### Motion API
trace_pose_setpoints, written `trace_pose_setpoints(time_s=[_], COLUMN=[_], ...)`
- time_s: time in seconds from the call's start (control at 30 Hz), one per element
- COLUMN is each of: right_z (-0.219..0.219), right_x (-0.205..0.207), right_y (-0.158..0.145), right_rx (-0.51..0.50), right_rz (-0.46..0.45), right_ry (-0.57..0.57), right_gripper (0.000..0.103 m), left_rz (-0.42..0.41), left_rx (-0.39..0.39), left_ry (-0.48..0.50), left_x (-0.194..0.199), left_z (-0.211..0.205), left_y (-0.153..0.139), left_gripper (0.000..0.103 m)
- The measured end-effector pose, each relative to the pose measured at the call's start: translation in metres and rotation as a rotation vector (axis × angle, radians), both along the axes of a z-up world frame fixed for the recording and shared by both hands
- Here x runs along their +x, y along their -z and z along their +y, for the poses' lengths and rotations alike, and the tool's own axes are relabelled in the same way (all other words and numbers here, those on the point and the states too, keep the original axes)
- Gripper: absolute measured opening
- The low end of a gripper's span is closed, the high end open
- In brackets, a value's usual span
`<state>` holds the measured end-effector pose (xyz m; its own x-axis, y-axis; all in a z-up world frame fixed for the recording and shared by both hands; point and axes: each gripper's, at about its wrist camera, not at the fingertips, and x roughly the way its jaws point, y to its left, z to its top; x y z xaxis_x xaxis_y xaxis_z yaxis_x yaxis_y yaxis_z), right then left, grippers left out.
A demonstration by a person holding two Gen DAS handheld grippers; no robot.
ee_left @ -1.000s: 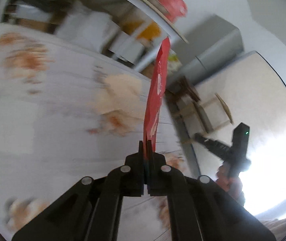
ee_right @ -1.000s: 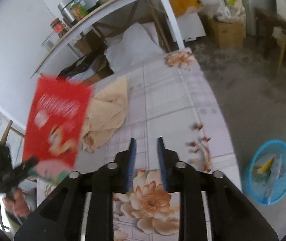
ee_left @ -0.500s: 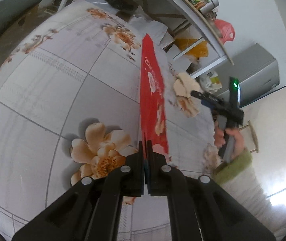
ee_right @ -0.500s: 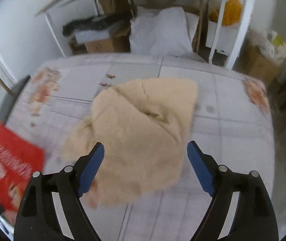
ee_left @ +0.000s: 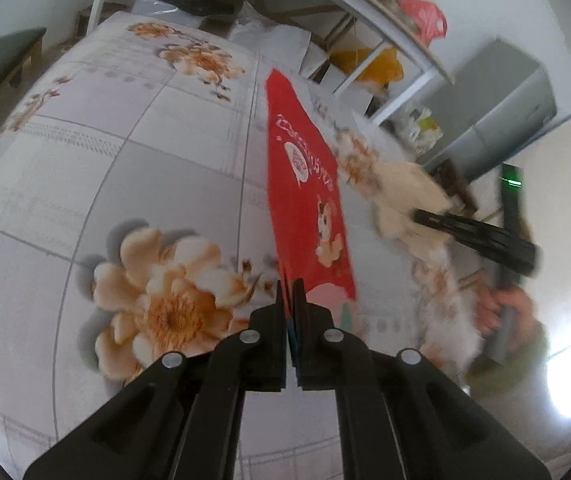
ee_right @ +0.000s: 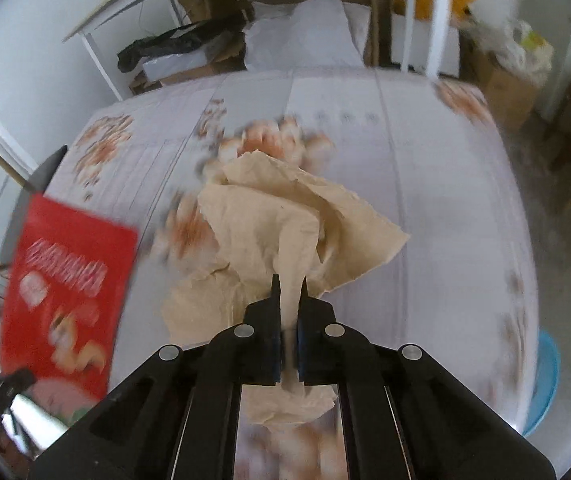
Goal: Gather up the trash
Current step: 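Grasp the crumpled tan paper with the right gripper while the left gripper holds the bag, then lift the tan paper with the right gripper while the left gripper holds the bag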
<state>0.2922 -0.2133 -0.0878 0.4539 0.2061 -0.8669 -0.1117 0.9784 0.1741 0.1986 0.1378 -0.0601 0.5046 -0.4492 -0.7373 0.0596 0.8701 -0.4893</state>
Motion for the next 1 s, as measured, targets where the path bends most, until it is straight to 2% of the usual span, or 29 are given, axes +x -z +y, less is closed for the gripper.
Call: trace_pose_setpoints(time_s=[0.07,0.23,0.4,0.47,0.6,0.73,0.87,1.0], right_z=[-0.006,-0.004,0.006,0.006,0.018,0.041,0.068,0.083], right_x=[-0.036,-0.098,-0.118,-0.120,-0.123,-0.116,-0.114,-0.107], right_y=[-0.003,-0.001,0.012,0.009,-0.006,-0.007,-0.006,0.012], right_rx=[0.017,0.059,0.071,0.096,0.110,0.141,0.160,0.170], right_rz=[0.013,0.042,0.062,0.049,0.000,-0.005,-0.013,0.048], right_ry=[0.005,0.013,0.045,0.055,0.016,-0.035,-0.111,-0.134], right_gripper=[0.004,0.005,0.005,0.005,0.005,0.005,0.005,0.005], left_rz=[0.002,0.033,0.074,0.085,0.105,0.117,0.116,0.108], left_rx=[0.056,0.070,0.029,0.012,0.004,-0.058,-0.139,-0.250], left_ry=[0.025,0.094,0.062,0.046,0.026,-0.001,0.009,0.025], left_x=[-0.009,-0.037,-0.040,-0.038,-0.025,-0.019,-0.021,-0.022], left_z=[-0.007,-0.013,-0.005,-0.001,0.005,0.008,0.005,0.000], left_y=[-0.001,0.000,0.006,0.007,0.011,0.013,0.016,0.015], left_gripper=[0.005,0.010,0.039,0.045,0.046,0.046,0.045,0.042])
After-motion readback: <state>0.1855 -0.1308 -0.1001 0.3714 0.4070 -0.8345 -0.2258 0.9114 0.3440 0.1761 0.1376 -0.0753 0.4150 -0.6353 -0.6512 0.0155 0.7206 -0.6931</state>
